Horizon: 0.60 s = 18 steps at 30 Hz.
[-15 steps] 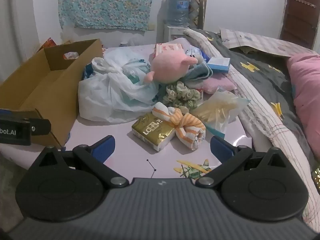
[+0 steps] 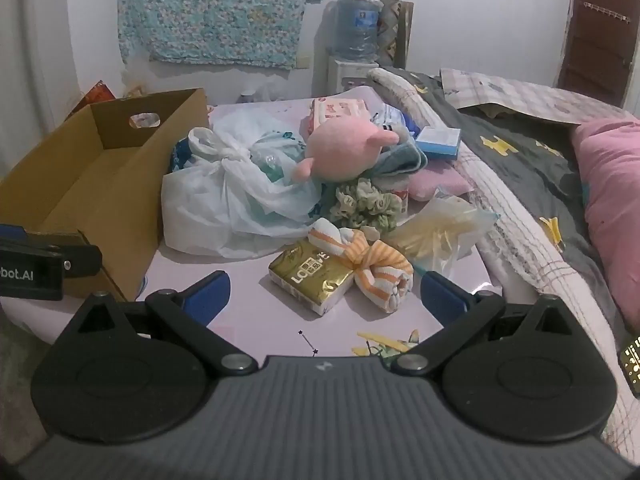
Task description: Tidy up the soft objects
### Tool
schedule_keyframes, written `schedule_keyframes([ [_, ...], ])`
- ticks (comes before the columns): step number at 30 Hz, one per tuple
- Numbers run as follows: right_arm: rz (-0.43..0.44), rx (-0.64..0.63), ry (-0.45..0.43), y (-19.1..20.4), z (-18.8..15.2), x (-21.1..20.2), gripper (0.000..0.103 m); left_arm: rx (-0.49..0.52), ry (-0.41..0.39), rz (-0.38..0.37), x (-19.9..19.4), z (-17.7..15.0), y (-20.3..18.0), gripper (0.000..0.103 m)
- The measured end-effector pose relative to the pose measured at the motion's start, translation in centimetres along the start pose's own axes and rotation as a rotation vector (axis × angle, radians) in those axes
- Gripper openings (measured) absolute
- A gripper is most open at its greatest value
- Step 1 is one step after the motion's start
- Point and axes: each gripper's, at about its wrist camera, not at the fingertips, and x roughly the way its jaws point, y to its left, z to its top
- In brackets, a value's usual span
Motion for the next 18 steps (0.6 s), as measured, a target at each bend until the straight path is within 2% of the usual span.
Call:
schedule_keyframes([
  [6, 0.009, -0.004, 0.0, -0.1, -0.5, -0.1, 0.102, -0.02, 0.011, -0.006, 0.1, -0.4, 0.4, 0.103],
  [18, 0.033, -0.079, 0.016, 2.3, -0.3, 0.5, 0.102, -0.094, 0.034, 0.026, 0.4, -1.1, 2.6, 0.103],
])
